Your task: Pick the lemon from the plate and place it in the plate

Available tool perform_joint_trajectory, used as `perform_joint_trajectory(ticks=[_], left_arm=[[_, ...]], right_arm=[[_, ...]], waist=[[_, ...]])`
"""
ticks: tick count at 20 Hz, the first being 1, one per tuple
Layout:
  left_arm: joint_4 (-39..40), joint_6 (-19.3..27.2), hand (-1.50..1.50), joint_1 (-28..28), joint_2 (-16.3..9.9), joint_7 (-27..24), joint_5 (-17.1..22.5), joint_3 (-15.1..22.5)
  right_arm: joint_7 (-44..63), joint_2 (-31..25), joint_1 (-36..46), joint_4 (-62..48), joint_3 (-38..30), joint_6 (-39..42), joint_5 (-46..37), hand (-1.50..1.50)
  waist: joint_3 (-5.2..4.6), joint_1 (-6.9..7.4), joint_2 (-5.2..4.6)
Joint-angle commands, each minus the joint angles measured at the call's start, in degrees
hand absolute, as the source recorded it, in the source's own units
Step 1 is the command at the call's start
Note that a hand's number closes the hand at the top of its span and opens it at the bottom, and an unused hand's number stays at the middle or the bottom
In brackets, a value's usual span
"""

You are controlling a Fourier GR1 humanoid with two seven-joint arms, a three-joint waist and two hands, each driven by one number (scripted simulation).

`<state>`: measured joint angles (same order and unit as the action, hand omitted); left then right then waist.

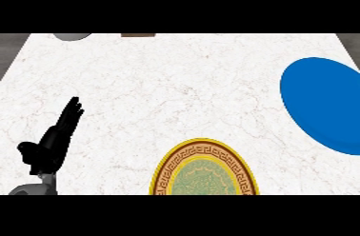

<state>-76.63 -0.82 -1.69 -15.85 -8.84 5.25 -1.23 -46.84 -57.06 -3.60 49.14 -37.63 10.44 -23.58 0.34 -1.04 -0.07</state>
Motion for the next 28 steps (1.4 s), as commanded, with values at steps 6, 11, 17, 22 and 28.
perform_joint_trajectory(ticks=[6,11,17,22,28], left_arm=[[1.3,0.9,0.0,-3.5,1.6,1.2,-2.1,1.0],[-0.2,-1.6,0.0,-3.3,-0.2,4.1,-0.5,-0.4],[0.4,0.8,0.0,-0.8,3.6,0.3,-3.3,1.7],[0.5,0.5,0.0,-4.0,2.9,2.9,-3.3,0.8],[0.5,-2.0,0.0,-1.5,1.7,0.0,-2.5,-1.1]], right_arm=[[-13.8,-9.7,8.6,-18.8,-4.4,2.5,3.5,1.5],[-8.5,-8.1,14.1,-14.7,0.5,2.9,3.0,1.5],[-2.3,-3.9,19.0,-9.6,7.1,4.2,1.7,1.5],[5.3,0.8,25.9,-5.1,12.5,4.5,0.6,1.5],[10.2,8.7,28.6,-1.9,17.4,0.2,-2.2,1.5]], waist=[[-0.19,1.53,-0.14],[-0.3,1.74,-0.01],[-0.38,1.59,0.06],[-0.39,1.67,-0.01],[-0.36,1.59,0.03]])
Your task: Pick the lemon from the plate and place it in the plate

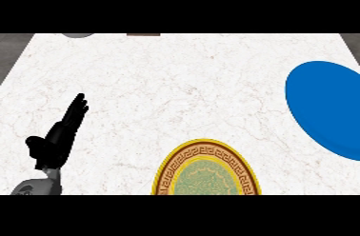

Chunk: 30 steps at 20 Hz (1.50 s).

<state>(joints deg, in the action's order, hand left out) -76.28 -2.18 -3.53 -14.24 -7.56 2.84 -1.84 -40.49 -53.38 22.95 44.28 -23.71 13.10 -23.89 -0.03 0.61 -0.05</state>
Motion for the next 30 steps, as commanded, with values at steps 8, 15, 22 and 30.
perform_joint_trajectory(ticks=[8,15,22,30], left_arm=[[-4.0,0.6,0.0,2.2,2.3,1.5,-1.2,1.3],[3.2,-0.9,0.0,-3.7,0.2,-0.2,-1.4,-2.3],[0.1,0.8,0.0,-0.8,2.5,-0.2,-2.9,-0.6],[1.4,-0.6,0.0,-0.5,2.2,-1.1,-2.4,-1.2]], right_arm=[[13.6,16.1,6.1,1.7,2.3,-6.5,1.3,1.5],[19.2,17.5,10.7,-5.4,5.0,-8.4,-2.1,-1.5],[19.7,15.9,14.8,-8.7,-5.2,-5.4,8.8,-1.5],[15.2,7.0,12.9,-19.7,-15.3,8.3,19.7,-1.5]], waist=[[0.05,0.09,0.19],[0.05,-0.06,-0.15],[0.09,-0.12,-0.1],[0.16,0.11,-0.43]])
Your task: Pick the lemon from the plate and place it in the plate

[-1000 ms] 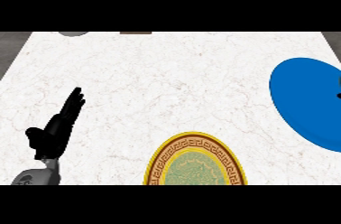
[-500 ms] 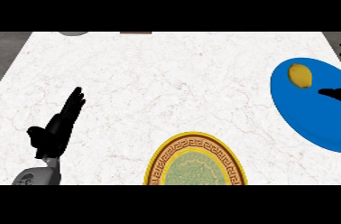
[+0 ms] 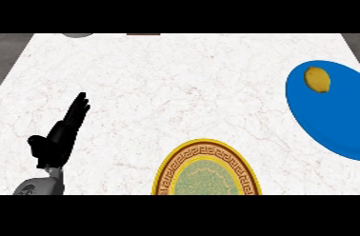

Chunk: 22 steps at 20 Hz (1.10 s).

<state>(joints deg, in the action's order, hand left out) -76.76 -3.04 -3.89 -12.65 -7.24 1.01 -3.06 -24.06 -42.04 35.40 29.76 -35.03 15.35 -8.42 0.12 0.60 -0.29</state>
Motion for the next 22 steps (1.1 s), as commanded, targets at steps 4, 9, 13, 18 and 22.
perform_joint_trajectory(ticks=[4,9,13,18,22], left_arm=[[-0.2,-0.6,0.0,-0.6,0.2,0.5,-0.2,0.4],[-1.8,-1.9,0.0,-0.3,-1.5,1.9,2.0,-1.8],[-0.6,0.1,0.0,-2.1,1.3,1.3,0.3,0.2],[-1.2,-2.1,0.0,-0.5,-1.7,2.6,1.4,-1.5],[-0.6,-0.5,0.0,0.4,1.4,-0.3,-0.1,0.4]], right_arm=[[-8.9,-10.6,-5.5,-11.7,-6.7,12.3,5.2,-1.5],[-15.8,-15.5,-10.6,-14.0,-6.7,20.0,4.6,-1.5],[-20.2,-13.6,-12.3,-14.1,-5.6,20.0,3.8,-1.5],[-23.5,-14.3,-15.3,-13.7,-4.2,20.9,2.8,-1.5],[-25.1,-13.8,-16.5,-13.8,-3.2,18.4,1.9,-1.5]], waist=[[0.22,0.61,-0.59],[0.38,0.83,-0.59],[0.51,0.64,-0.76],[0.56,0.95,-0.52],[0.57,1.09,-0.62]])
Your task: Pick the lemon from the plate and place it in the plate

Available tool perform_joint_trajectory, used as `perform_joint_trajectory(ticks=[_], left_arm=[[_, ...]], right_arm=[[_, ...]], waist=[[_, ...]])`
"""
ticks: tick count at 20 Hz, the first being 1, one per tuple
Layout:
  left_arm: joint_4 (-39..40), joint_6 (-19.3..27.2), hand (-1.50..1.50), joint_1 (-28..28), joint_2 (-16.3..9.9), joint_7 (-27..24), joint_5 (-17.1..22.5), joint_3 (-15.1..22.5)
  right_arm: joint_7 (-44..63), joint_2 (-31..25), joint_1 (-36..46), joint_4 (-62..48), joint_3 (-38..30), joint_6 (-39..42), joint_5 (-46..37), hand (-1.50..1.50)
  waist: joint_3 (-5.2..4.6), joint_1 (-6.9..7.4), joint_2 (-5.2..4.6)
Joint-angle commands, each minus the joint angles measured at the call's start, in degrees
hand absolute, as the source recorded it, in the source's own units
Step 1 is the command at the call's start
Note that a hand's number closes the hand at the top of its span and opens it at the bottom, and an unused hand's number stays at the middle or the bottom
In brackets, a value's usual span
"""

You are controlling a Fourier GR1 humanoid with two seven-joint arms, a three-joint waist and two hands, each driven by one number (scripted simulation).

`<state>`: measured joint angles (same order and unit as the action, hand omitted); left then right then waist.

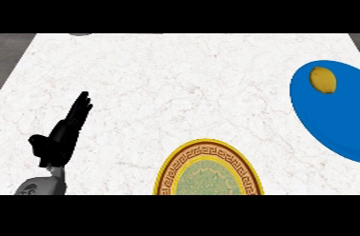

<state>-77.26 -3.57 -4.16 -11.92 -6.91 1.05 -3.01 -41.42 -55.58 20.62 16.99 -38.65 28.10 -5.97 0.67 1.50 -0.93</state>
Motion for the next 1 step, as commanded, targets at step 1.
perform_joint_trajectory(ticks=[1], left_arm=[[0.1,0.3,0.0,-0.1,0.4,-0.7,-0.5,0.4]], right_arm=[[-7.5,-1.8,-1.6,-0.9,-0.4,6.1,0.3,-1.5]], waist=[[0.11,-0.13,-0.04]])
